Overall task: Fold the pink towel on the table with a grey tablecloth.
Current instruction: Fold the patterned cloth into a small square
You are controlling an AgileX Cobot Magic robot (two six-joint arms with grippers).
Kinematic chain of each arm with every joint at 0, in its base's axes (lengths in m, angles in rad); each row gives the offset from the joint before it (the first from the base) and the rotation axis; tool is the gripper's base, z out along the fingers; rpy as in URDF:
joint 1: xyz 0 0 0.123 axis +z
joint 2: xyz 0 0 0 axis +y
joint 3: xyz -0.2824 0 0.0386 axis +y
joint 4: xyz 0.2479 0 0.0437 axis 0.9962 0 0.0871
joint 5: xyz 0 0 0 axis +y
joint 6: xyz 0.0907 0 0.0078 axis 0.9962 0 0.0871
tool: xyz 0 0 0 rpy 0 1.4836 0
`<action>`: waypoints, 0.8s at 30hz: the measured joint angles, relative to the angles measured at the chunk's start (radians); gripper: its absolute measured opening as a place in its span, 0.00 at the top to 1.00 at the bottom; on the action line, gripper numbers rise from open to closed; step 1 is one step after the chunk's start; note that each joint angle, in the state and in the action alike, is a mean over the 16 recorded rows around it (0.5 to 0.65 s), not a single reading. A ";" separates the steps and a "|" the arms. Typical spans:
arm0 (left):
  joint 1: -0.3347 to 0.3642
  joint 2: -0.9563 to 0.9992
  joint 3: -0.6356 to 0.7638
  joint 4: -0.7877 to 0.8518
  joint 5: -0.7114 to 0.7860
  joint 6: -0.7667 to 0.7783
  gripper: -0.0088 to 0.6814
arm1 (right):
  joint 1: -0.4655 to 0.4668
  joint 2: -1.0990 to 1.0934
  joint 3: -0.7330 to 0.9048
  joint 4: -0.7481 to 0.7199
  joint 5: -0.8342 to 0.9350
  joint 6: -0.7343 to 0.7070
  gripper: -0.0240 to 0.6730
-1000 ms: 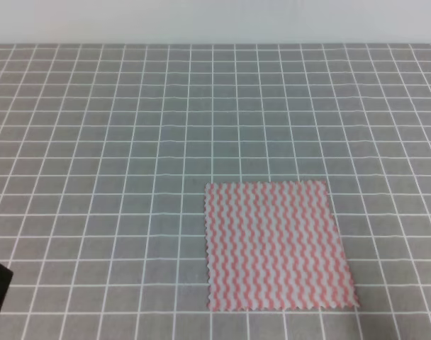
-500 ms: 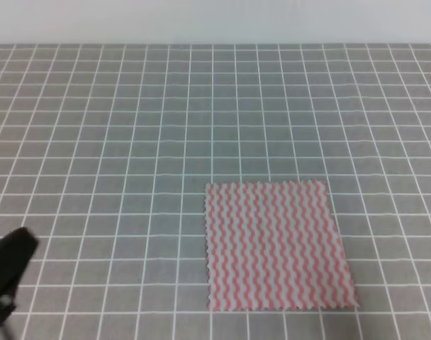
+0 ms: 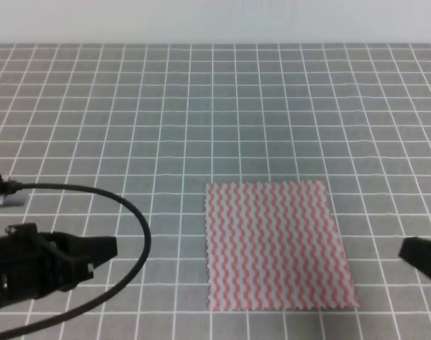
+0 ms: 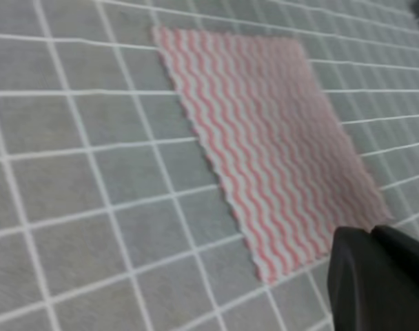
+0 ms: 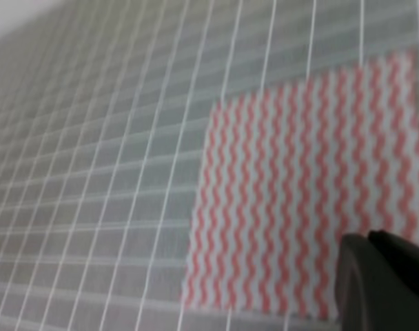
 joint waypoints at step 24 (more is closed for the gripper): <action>-0.312 0.053 -0.028 0.069 -0.279 -0.036 0.99 | 0.328 0.470 -0.200 -0.438 -0.123 0.434 0.98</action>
